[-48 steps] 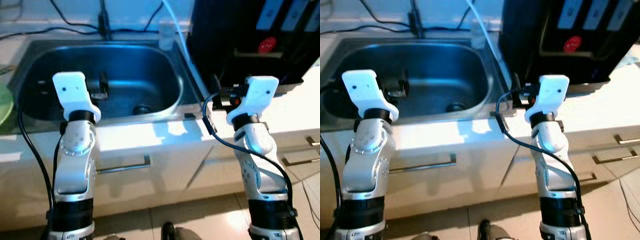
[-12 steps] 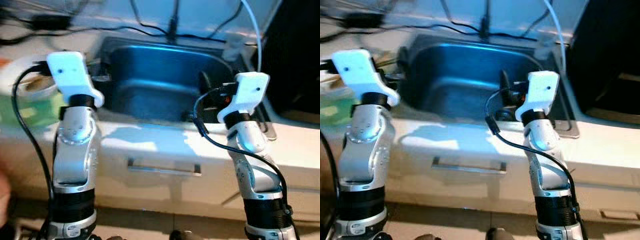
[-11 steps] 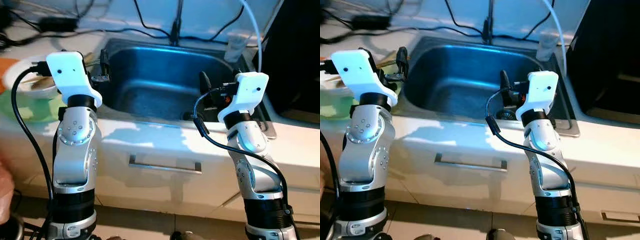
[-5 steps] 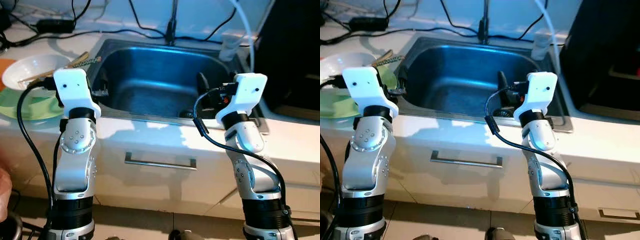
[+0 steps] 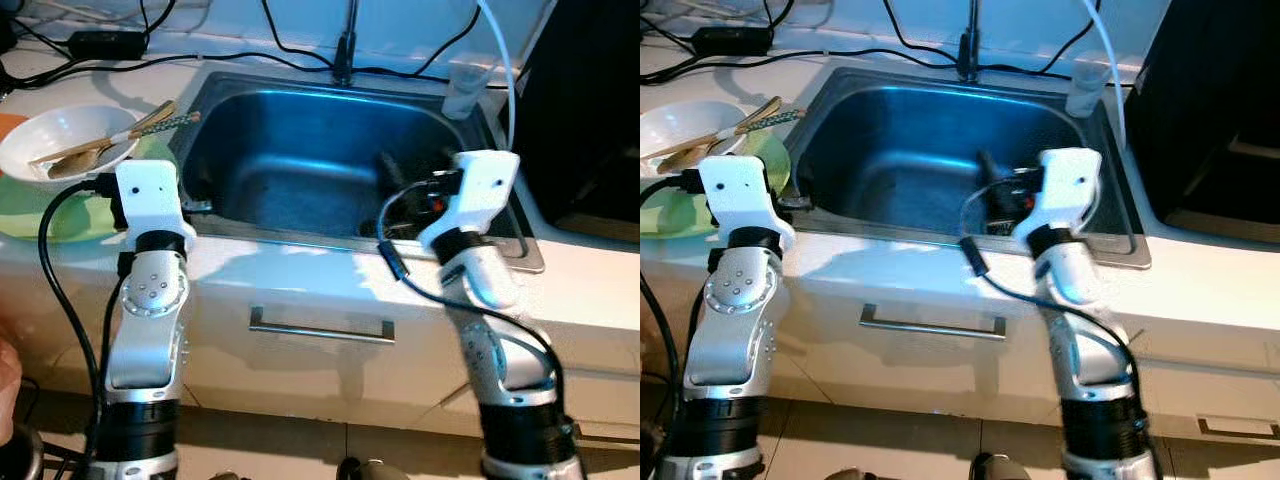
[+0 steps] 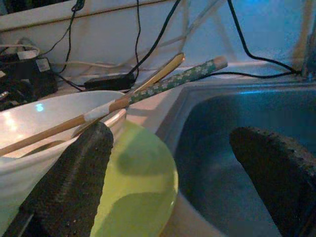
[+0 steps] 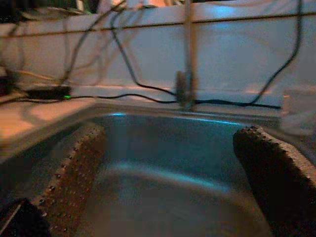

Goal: Kitchen organization

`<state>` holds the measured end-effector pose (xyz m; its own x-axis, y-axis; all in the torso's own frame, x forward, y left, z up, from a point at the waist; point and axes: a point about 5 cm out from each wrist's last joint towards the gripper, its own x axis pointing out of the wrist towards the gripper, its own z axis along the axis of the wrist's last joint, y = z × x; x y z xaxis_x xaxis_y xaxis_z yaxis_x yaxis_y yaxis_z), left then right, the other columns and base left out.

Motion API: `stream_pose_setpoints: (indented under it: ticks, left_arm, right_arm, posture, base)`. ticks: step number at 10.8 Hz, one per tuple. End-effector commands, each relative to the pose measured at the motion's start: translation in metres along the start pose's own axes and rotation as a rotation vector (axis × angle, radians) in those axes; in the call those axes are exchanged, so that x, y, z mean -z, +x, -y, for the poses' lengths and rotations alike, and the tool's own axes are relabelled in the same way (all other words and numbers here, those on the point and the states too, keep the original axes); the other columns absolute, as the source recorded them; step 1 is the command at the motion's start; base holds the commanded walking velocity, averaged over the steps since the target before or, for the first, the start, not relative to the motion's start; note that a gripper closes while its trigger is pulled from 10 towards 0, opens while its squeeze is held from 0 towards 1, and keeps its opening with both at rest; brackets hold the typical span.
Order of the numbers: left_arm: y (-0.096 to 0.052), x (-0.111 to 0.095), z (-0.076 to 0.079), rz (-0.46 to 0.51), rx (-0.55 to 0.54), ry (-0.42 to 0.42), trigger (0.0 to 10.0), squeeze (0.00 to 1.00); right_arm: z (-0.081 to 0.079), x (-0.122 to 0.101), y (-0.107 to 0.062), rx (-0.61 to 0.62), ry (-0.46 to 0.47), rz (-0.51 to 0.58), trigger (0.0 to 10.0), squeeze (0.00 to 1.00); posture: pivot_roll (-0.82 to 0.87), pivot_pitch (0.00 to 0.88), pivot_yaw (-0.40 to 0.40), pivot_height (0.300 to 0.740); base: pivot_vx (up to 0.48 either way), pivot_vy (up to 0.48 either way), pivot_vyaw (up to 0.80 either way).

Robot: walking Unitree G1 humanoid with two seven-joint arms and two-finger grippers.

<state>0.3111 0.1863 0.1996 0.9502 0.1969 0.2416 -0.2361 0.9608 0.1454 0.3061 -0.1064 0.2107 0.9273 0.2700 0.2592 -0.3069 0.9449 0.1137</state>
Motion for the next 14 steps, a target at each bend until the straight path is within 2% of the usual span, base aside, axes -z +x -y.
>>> stream_pose_setpoints:
  ticks: [1,3,5,7,8,10,11,13,14]
  left_arm:
    - [0.002,-0.001,-0.001,0.008,-0.002,0.010,10.0,0.00]
    - [0.004,-0.006,-0.001,0.037,0.007,0.015,10.0,0.00]
    - [0.000,-0.003,0.003,0.048,0.046,0.045,10.0,0.00]
    - [0.003,-0.001,0.003,0.045,0.052,0.046,10.0,0.00]
    - [0.004,-0.003,0.007,0.051,0.064,0.032,10.0,0.00]
    - [0.003,-0.004,0.010,0.056,0.067,0.016,10.0,0.00]
    - [-0.003,-0.009,0.014,0.072,0.052,-0.015,10.0,0.00]
    - [-0.007,-0.014,0.013,0.085,0.044,-0.031,10.0,0.00]
    - [-0.007,-0.015,0.014,0.088,0.043,-0.029,10.0,0.00]
  right_arm:
    - [-0.001,-0.001,-0.003,-0.010,0.017,-0.002,10.0,0.00]
    - [-0.005,-0.003,-0.002,-0.029,0.027,-0.001,10.0,0.00]
    - [-0.006,-0.003,-0.001,-0.041,0.057,-0.008,10.0,0.00]
    - [-0.016,0.004,-0.003,-0.134,0.121,-0.071,10.0,0.00]
    - [-0.025,0.010,-0.006,-0.223,0.126,-0.124,10.0,0.00]
    - [-0.026,0.010,-0.006,-0.242,0.110,-0.127,10.0,0.00]
    - [-0.021,0.008,-0.004,-0.224,0.073,-0.110,10.0,0.00]
    - [-0.020,0.007,-0.004,-0.213,0.057,-0.100,10.0,0.00]
    - [-0.018,0.006,-0.003,-0.199,0.051,-0.092,10.0,0.00]
  posture:
    - [-0.02,0.128,-0.055,0.740]
    - [-0.01,0.132,-0.052,0.740]
    - [-0.01,0.136,-0.052,0.740]
    - [-0.02,0.129,-0.057,0.740]
    - [-0.02,0.122,-0.062,0.740]
    - [-0.02,0.115,-0.065,0.740]
    - [-0.02,0.108,-0.065,0.740]
    - [-0.01,0.106,-0.066,0.740]
    - [-0.01,0.108,-0.068,0.740]
  base:
    - [0.000,0.000,0.00]
    - [0.000,0.000,0.00]
    - [0.000,0.000,0.00]
    - [0.000,0.000,0.00]
    - [0.000,0.000,0.00]
    - [0.000,0.000,0.00]
    - [0.000,0.000,0.00]
    - [0.000,0.000,0.00]
    - [0.000,0.000,0.80]
